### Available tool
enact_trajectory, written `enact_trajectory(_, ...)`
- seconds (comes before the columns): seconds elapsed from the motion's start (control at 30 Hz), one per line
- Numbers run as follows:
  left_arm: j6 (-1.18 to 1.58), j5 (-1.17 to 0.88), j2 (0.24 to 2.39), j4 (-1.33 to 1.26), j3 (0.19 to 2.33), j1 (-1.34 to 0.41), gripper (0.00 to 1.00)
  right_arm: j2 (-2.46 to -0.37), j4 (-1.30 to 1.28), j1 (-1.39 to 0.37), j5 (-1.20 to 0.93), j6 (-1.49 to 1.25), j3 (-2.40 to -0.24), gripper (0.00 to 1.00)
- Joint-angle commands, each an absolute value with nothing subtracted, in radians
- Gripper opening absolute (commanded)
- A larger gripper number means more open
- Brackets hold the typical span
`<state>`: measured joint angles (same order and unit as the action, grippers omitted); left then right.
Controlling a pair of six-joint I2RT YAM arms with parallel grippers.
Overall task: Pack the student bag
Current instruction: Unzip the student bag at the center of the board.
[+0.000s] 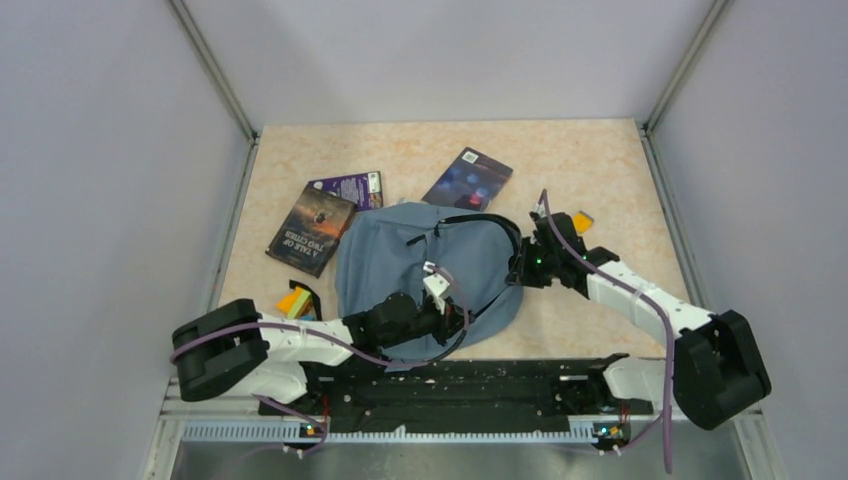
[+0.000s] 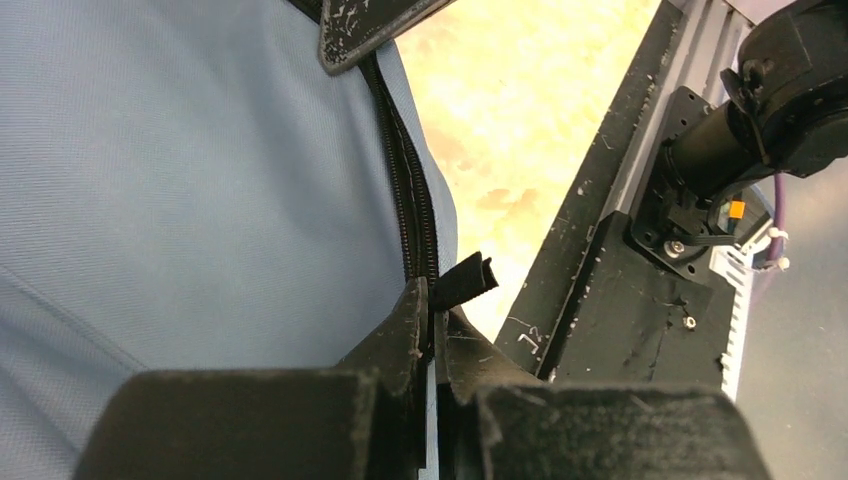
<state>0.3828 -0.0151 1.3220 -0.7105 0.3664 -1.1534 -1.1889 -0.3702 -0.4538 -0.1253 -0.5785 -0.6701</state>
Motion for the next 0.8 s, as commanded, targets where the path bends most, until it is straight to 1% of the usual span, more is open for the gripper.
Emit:
enact_trajectory(0.0, 0.408, -0.088, 1.282, -0.574, 0.305, -1.173, 0.00, -1.258, -0.219, -0.361, 0.083, -0.477, -0.766, 0.00)
enact_trajectory(0.2, 0.451, -0.044, 1.309, -0.540, 0.294, -1.175, 0.00, -1.298, -0.210, -0.341, 0.049, -0.459, -0.816, 0.00)
enact_trajectory(0.37, 0.507, 0.047, 1.327, -0.469, 0.288, -1.180, 0.00, -1.307, -0.215, -0.313, 0.047, -0.445, -0.847, 0.00)
enact_trajectory(0.57, 0.537, 0.059, 1.341, -0.475, 0.281, -1.183, 0.01, -1.297, -0.197, -0.297, 0.011, -0.438, -0.847, 0.00)
enact_trajectory(0.63, 0.530, 0.055, 1.356, -0.476, 0.302, -1.183, 0.05, -1.281, -0.171, -0.297, -0.061, -0.424, -0.824, 0.00)
enact_trajectory(0.7, 0.519, 0.053, 1.364, -0.463, 0.342, -1.183, 0.11, -1.266, -0.155, -0.297, -0.122, -0.415, -0.803, 0.00)
enact_trajectory(0.73, 0.514, 0.054, 1.366, -0.451, 0.369, -1.184, 0.15, -1.258, -0.154, -0.297, -0.137, -0.412, -0.790, 0.00)
enact_trajectory(0.77, 0.509, 0.054, 1.366, -0.437, 0.395, -1.183, 0.21, -1.246, -0.159, -0.296, -0.145, -0.412, -0.780, 0.04)
